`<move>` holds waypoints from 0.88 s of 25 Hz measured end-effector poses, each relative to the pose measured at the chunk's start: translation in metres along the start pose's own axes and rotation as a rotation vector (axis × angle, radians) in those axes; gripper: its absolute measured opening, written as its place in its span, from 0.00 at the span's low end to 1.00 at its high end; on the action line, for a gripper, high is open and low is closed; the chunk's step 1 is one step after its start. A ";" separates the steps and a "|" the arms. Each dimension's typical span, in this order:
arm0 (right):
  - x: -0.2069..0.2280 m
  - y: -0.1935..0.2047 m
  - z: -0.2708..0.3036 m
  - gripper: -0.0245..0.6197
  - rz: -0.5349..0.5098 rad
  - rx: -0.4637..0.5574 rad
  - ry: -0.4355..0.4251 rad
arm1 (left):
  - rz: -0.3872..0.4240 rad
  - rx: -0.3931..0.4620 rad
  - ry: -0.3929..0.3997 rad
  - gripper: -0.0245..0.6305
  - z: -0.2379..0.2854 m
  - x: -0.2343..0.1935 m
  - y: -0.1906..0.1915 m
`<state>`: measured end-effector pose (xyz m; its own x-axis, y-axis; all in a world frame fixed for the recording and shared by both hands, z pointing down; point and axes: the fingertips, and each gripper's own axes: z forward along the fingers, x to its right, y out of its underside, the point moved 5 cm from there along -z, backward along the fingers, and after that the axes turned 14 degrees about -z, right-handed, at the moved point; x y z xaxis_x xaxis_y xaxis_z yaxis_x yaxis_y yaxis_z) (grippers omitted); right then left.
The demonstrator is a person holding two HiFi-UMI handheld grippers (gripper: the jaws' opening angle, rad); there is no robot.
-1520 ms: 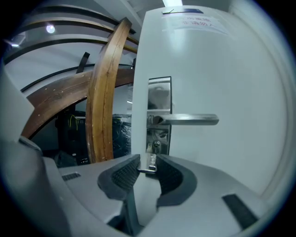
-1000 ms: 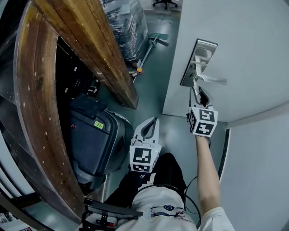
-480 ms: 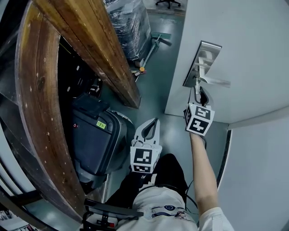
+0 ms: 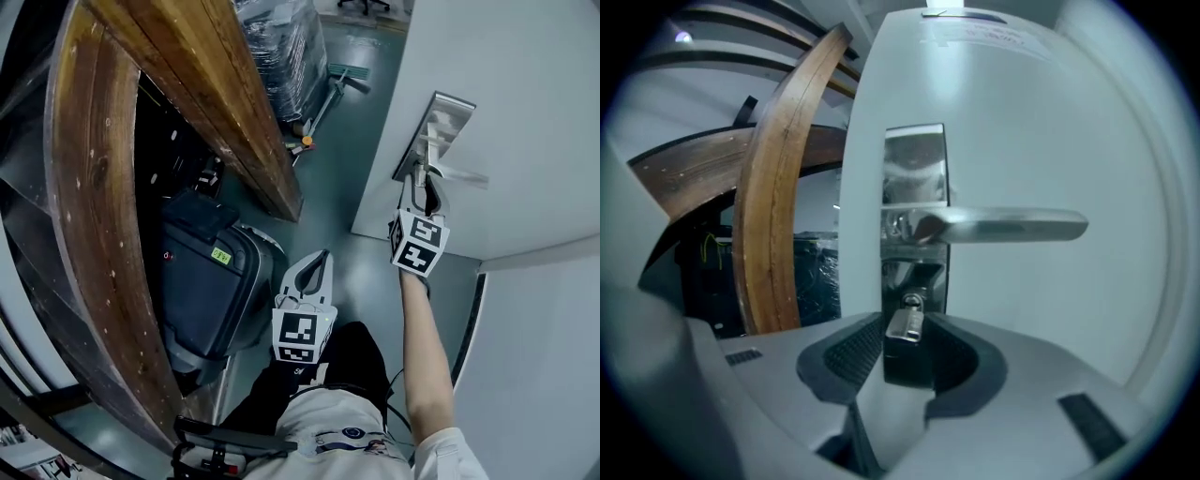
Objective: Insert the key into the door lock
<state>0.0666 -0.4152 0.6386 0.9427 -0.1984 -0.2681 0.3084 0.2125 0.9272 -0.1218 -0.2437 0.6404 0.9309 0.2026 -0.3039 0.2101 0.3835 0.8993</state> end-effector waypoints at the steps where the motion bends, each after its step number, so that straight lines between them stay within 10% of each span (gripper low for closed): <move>1: -0.001 0.000 -0.010 0.23 0.001 0.010 -0.021 | -0.001 -0.002 0.001 0.04 -0.003 0.002 -0.005; 8: -0.002 -0.048 -0.152 0.28 0.038 0.072 -0.167 | 0.014 0.037 0.088 0.04 -0.027 0.050 -0.089; 12: 0.010 -0.116 -0.243 0.05 0.024 0.099 -0.227 | 0.018 0.068 0.120 0.04 -0.064 0.080 -0.145; 22: 0.042 -0.161 -0.321 0.05 0.012 0.220 -0.173 | 0.077 0.150 0.128 0.04 -0.121 0.089 -0.193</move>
<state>0.0973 -0.1505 0.3941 0.9045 -0.3619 -0.2256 0.2447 0.0071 0.9696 -0.1158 -0.1904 0.4013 0.9022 0.3428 -0.2616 0.1910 0.2263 0.9552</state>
